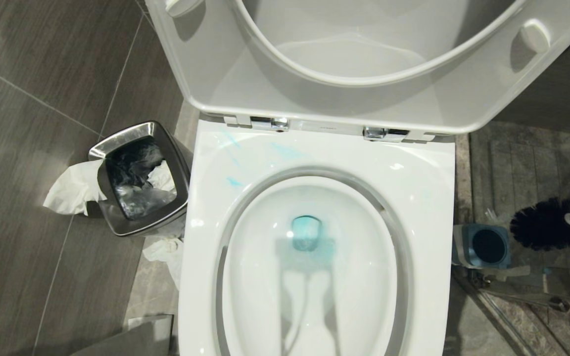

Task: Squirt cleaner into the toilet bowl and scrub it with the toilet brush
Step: Scrub the toilet bowl

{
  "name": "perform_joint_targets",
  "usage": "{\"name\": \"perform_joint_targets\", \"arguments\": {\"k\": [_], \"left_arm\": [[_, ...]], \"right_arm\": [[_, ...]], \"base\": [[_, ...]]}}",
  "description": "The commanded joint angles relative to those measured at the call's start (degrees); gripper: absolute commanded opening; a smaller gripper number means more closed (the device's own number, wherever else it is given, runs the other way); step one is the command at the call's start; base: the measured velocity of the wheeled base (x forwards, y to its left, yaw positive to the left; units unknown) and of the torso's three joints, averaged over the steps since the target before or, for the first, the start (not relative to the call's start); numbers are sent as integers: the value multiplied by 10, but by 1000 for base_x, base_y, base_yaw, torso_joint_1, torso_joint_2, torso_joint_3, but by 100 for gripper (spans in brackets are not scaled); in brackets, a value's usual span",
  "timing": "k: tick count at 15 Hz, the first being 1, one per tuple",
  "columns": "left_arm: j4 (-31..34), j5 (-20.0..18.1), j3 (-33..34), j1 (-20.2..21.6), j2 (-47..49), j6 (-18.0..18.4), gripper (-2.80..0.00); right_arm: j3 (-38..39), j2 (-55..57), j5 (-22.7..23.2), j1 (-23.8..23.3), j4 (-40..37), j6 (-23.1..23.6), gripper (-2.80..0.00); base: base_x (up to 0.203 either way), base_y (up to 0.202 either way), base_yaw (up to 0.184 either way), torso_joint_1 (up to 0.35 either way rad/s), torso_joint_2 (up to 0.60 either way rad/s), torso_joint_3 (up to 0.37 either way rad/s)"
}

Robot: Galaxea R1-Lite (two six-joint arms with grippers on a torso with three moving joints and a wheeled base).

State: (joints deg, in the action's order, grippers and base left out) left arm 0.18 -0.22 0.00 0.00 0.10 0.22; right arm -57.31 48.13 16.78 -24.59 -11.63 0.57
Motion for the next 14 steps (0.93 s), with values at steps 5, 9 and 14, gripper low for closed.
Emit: {"name": "perform_joint_targets", "arguments": {"k": [5,9,14], "left_arm": [[-1,0,0,0,0,1,-280],[0,0,0,-1,0,2,-280],[0,0,0,-1,0,2,-280]], "right_arm": [[-3,4,1,0,-2,0,-280],[-5,0,5,1,-16,-6,-280],[-68,3,26,2,-91,-21,-280]], "base": [[0,0,0,0,0,0],[0,0,0,0,0,0],[0,0,0,2,1,158]]}}
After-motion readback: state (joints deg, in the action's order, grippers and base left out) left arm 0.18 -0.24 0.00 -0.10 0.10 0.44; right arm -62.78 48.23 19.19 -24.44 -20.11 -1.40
